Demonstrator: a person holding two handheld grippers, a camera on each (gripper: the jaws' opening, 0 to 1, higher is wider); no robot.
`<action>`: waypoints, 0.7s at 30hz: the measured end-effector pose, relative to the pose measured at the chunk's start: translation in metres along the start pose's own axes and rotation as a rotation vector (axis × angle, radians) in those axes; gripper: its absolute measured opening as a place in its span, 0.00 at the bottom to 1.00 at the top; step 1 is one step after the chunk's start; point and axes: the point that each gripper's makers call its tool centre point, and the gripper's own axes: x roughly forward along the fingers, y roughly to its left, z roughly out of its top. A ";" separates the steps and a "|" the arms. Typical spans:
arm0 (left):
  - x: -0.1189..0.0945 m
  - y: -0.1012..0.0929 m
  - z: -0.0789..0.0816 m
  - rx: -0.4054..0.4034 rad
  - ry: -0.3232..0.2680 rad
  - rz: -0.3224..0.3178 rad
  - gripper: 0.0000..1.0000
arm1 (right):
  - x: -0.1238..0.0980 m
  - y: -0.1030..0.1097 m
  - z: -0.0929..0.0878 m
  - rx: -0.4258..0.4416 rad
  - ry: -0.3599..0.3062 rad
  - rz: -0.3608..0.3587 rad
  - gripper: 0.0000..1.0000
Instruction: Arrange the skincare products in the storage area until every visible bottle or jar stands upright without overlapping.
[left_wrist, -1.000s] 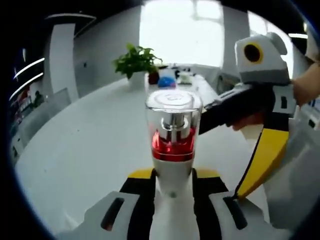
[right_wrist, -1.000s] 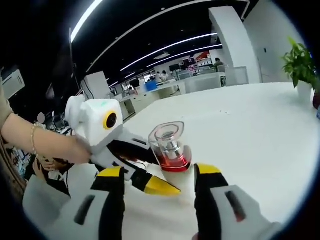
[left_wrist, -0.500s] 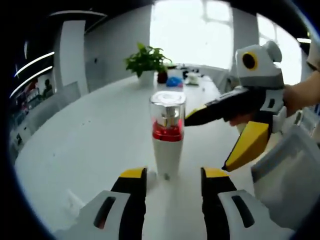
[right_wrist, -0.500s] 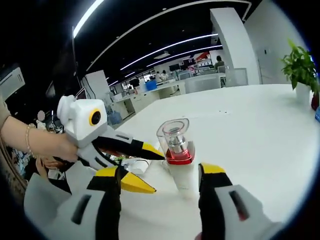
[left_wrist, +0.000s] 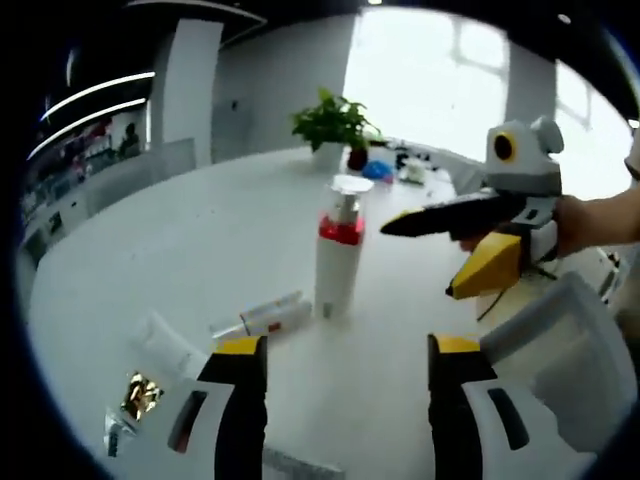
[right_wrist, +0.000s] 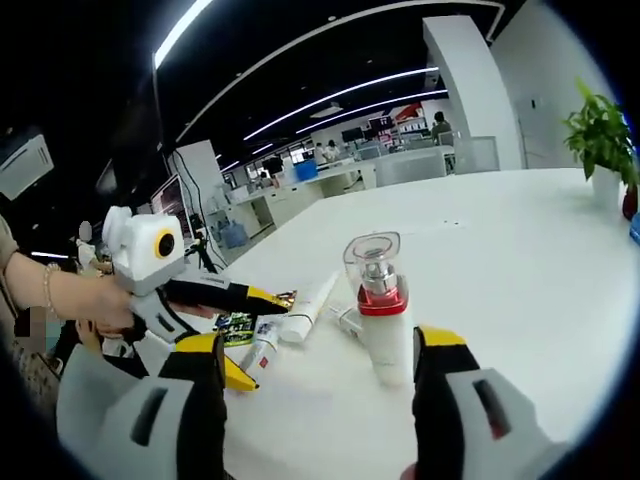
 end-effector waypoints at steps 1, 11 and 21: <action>-0.004 0.000 -0.001 -0.012 0.000 0.006 0.64 | -0.001 0.001 0.000 -0.001 0.000 0.001 0.77; -0.045 -0.001 -0.017 -0.106 -0.031 0.102 0.76 | -0.011 0.010 -0.006 0.017 0.006 0.005 0.85; -0.087 0.002 -0.042 -0.182 -0.039 0.196 0.84 | -0.021 0.024 -0.009 0.022 0.013 0.030 0.88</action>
